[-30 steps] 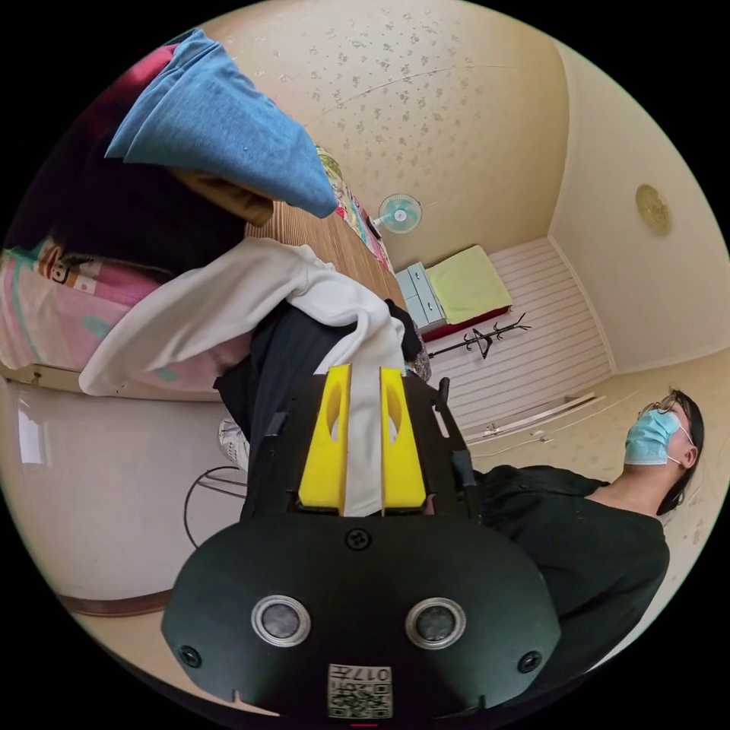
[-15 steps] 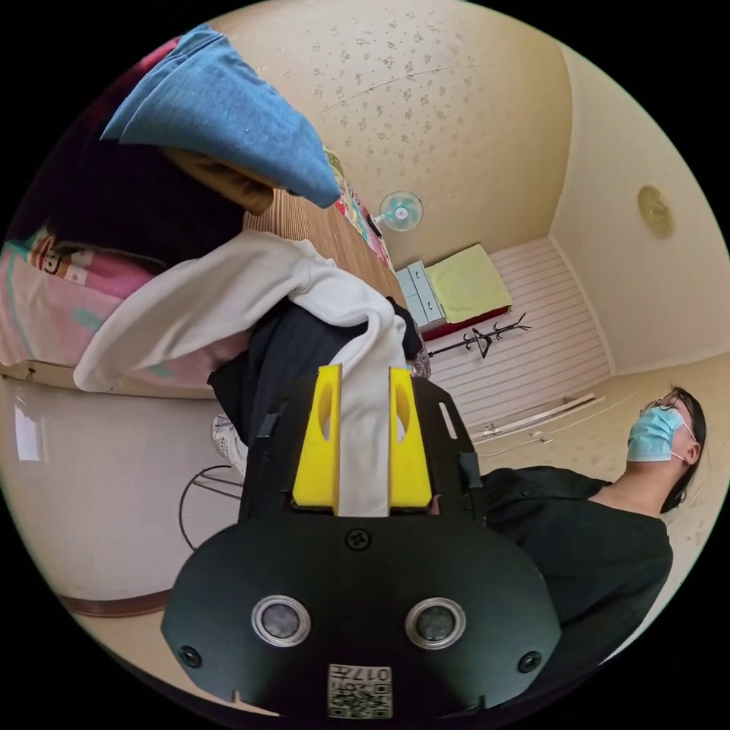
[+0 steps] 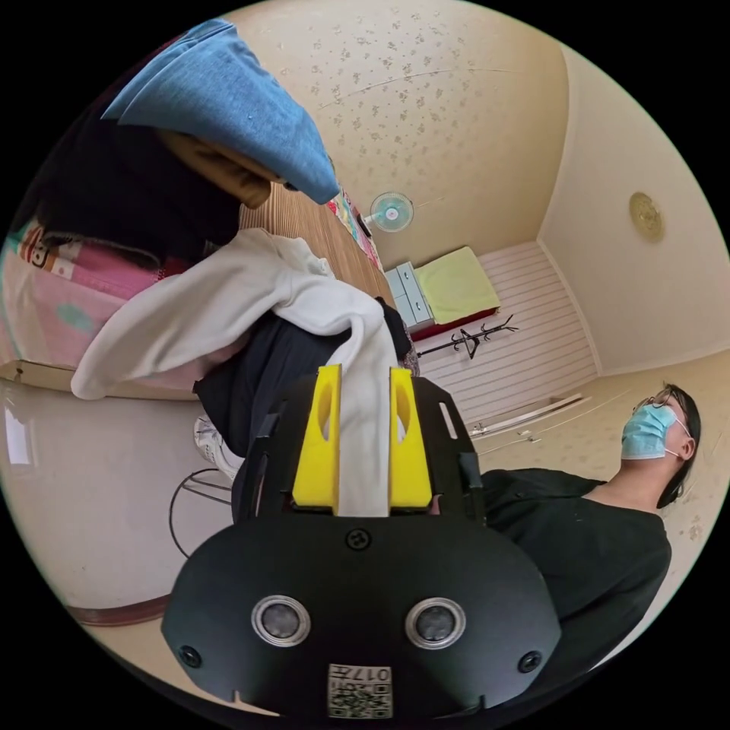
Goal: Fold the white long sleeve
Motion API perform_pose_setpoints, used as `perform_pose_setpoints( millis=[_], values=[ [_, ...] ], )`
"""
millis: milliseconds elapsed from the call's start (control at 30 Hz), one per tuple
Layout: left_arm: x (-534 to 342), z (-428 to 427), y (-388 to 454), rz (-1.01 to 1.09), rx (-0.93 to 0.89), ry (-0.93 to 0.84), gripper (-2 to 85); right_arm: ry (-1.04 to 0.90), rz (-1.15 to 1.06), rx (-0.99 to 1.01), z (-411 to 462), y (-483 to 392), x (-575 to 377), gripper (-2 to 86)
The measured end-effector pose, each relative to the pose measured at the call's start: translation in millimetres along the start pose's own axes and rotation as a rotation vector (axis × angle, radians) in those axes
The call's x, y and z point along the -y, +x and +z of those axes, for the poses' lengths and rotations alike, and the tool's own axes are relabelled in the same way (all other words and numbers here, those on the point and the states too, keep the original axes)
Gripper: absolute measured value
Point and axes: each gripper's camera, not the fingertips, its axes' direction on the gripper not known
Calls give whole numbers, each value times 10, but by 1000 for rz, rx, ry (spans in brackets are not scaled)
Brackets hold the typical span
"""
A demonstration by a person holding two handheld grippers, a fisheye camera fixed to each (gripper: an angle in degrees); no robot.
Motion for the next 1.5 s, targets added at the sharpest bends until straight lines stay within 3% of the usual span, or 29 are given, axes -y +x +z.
perform_pose_setpoints(
  millis=[100, 267, 367, 567, 1200, 1500],
  values=[
    [60, 127, -34, 4, 5, -38, 107, -42, 75, -84, -65, 161, -129, 71],
    [59, 331, -10, 23, 68, -105, 115, -596, 9, -528, 720, 4, -419, 114],
    [-5, 420, -80, 8, 87, -121, 116, -886, -80, -607, 1179, -141, -751, 133],
    [-60, 388, -257, -24, 79, -81, 117, -1176, -191, -609, 1665, -311, -1294, 136],
    [55, 836, -573, -53, 47, -110, 123, -1231, -273, -740, 1418, -192, -2043, 131],
    [-316, 1026, -625, -93, 16, -166, 124, -1321, -250, -834, 1431, 249, -2419, 133]
  ],
)
